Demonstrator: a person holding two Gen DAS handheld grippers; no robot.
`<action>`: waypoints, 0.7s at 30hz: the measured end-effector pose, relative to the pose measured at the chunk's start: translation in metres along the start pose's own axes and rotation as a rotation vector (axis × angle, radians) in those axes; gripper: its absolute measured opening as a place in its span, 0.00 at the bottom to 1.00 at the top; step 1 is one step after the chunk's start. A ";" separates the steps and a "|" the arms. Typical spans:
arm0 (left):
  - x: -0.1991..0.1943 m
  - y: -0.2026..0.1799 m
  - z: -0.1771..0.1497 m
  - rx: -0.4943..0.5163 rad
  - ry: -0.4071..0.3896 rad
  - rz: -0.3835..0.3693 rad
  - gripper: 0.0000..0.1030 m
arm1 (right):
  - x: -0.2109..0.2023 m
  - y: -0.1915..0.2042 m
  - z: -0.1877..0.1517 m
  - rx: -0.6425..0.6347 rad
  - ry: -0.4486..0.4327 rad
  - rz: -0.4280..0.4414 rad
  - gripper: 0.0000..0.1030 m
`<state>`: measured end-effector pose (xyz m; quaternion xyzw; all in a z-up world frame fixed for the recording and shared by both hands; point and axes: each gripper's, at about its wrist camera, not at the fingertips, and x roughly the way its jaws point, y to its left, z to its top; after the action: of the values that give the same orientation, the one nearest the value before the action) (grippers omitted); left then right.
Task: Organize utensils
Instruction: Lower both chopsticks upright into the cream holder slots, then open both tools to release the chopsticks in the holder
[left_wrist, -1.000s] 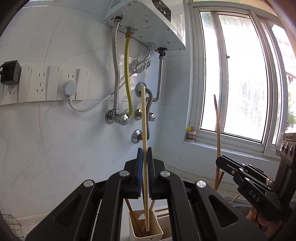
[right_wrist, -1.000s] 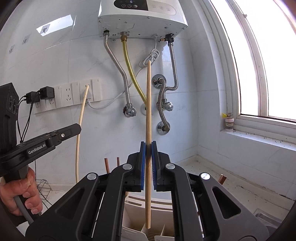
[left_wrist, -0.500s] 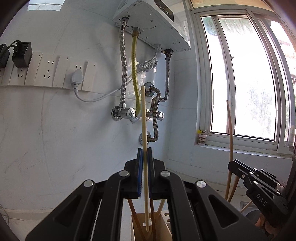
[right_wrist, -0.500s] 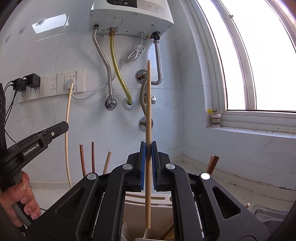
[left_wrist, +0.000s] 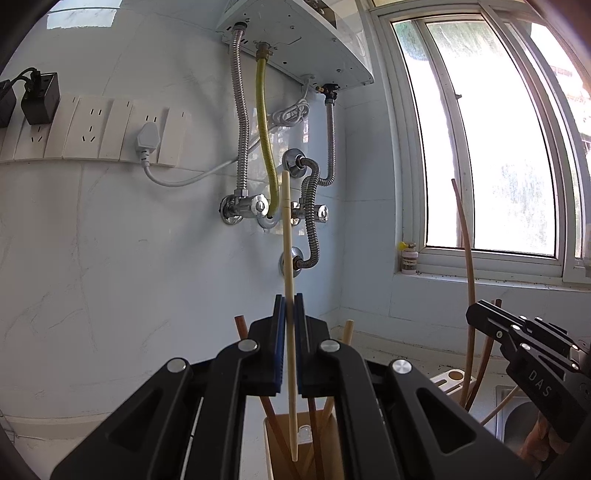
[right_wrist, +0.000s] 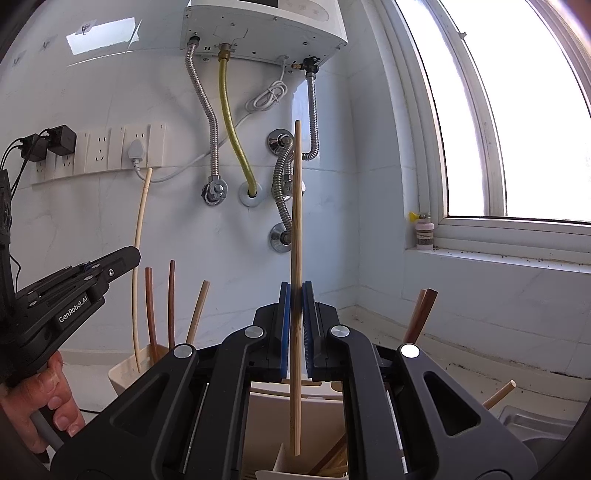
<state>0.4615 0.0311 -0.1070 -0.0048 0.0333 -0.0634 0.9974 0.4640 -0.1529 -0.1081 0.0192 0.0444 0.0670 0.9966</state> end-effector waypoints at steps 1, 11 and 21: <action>0.000 0.000 0.000 -0.002 -0.002 -0.001 0.04 | 0.000 0.000 0.000 0.001 -0.002 -0.001 0.06; 0.001 0.000 -0.005 -0.008 -0.018 -0.019 0.05 | -0.001 0.000 -0.001 -0.008 -0.008 -0.006 0.06; -0.016 -0.010 -0.006 0.042 -0.120 0.033 0.70 | -0.015 0.001 0.006 -0.021 -0.076 -0.051 0.65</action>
<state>0.4437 0.0231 -0.1117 0.0131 -0.0278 -0.0474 0.9984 0.4494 -0.1545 -0.1006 0.0099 0.0060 0.0414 0.9991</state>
